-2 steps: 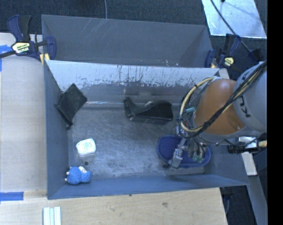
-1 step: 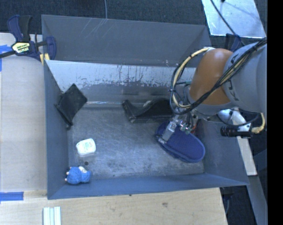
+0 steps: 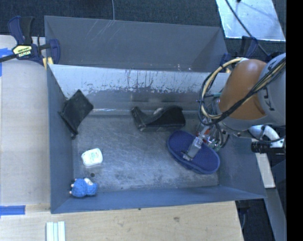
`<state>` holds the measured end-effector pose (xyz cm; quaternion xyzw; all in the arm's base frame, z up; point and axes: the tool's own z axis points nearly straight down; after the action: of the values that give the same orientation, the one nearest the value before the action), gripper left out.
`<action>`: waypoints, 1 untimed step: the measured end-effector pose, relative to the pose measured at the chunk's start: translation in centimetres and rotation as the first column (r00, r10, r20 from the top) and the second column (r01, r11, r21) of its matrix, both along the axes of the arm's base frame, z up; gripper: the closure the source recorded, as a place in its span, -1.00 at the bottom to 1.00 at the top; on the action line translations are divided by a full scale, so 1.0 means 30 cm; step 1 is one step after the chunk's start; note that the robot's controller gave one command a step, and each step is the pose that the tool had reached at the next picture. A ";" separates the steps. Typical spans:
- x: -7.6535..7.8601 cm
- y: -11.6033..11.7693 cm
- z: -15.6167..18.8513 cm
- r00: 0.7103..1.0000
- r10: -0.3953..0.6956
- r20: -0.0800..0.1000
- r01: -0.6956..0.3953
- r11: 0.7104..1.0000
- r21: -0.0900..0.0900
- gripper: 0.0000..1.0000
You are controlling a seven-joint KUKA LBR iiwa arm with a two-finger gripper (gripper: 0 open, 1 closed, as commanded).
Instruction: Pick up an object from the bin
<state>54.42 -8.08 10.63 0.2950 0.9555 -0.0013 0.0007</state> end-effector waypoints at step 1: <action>-0.178 0.027 -0.118 0.999 0.033 0.007 -0.033 0.999 0.001 -1.00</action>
Offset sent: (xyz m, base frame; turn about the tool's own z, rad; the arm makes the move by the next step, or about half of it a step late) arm -0.0548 0.0087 -0.0363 -0.0337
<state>49.08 -7.26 7.10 0.2793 0.9602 0.0005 0.0041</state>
